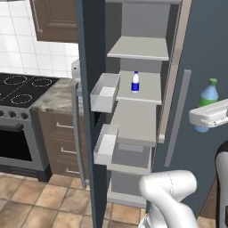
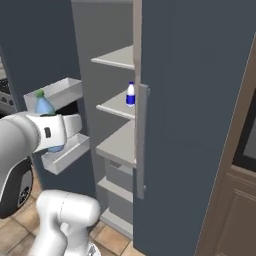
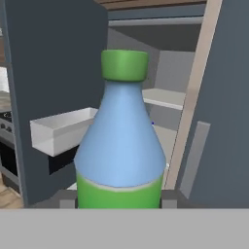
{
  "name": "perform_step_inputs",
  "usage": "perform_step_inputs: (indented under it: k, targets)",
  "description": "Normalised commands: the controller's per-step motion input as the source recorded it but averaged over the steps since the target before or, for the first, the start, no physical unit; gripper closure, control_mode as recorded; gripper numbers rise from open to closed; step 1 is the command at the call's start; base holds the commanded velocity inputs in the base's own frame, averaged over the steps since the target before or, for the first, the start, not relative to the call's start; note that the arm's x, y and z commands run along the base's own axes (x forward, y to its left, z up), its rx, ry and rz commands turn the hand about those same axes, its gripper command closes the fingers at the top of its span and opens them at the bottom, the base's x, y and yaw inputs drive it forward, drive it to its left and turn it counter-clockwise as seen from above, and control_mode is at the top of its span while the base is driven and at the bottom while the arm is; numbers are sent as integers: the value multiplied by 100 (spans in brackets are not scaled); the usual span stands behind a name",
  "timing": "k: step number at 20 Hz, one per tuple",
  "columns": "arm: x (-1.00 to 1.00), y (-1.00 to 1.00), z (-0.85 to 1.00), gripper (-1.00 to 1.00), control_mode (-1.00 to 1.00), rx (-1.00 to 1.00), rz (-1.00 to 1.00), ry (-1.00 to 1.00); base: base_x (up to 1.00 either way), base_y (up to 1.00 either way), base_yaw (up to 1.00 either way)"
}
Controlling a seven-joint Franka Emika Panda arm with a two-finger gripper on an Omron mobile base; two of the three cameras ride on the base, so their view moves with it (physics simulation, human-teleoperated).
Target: Take the bottled waters from the counter and place them in the freezer to freeze. Close the freezer door after placing the bottles.
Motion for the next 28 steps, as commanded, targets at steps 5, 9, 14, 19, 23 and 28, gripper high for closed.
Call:
perform_step_inputs:
  k: [5, 9, 14, 19, 23, 28]
  targets:
    - [0, 0, 0, 100, 100, 0, 0, 0, 20, 9, 25]
    - [0, 0, 0, 100, 100, 0, 0, 0, 0, 0, 37]
    - [0, 0, 0, 100, 100, 0, 0, 0, 1, -2, 46]
    - [0, 0, 0, 100, 100, 0, 0, 0, 1, -29, 47]
    - [0, 0, 0, 100, 100, 0, 0, 0, 18, -42, 26]
    - [0, 0, 0, 100, 100, 0, 0, 0, 14, -29, 9]
